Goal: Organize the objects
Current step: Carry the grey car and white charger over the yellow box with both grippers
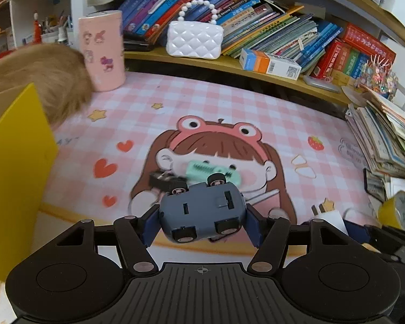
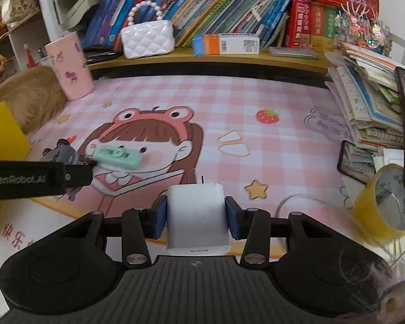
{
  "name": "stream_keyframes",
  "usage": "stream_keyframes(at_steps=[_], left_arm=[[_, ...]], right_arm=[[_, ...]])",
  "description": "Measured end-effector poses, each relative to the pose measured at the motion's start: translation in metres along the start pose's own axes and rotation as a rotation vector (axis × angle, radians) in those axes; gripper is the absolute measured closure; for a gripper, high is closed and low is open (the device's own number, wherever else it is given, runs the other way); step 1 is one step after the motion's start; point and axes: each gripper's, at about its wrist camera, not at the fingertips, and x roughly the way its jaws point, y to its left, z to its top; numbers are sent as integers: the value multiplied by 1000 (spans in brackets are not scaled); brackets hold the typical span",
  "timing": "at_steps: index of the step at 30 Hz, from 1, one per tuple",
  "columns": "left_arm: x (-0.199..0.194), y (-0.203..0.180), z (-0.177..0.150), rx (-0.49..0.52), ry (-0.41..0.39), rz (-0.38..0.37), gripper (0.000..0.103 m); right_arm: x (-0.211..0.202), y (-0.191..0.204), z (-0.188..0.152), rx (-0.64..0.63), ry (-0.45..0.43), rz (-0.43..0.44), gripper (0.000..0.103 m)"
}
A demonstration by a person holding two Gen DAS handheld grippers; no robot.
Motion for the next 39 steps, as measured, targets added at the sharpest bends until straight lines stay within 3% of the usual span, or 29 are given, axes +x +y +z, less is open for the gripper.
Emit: stream_keyframes(at_steps=[10, 20, 30, 39], left_arm=[[-50, 34, -28, 17, -47, 7, 40], [-96, 75, -59, 12, -97, -56, 40], [-137, 137, -98, -3, -102, -86, 40], [-182, 204, -133, -55, -130, -39, 40]], right_arm=[[-25, 39, -24, -26, 4, 27, 62], [-66, 85, -53, -20, -2, -14, 62], [-97, 157, -86, -56, -16, -35, 62], [-117, 235, -120, -101, -7, 11, 62]])
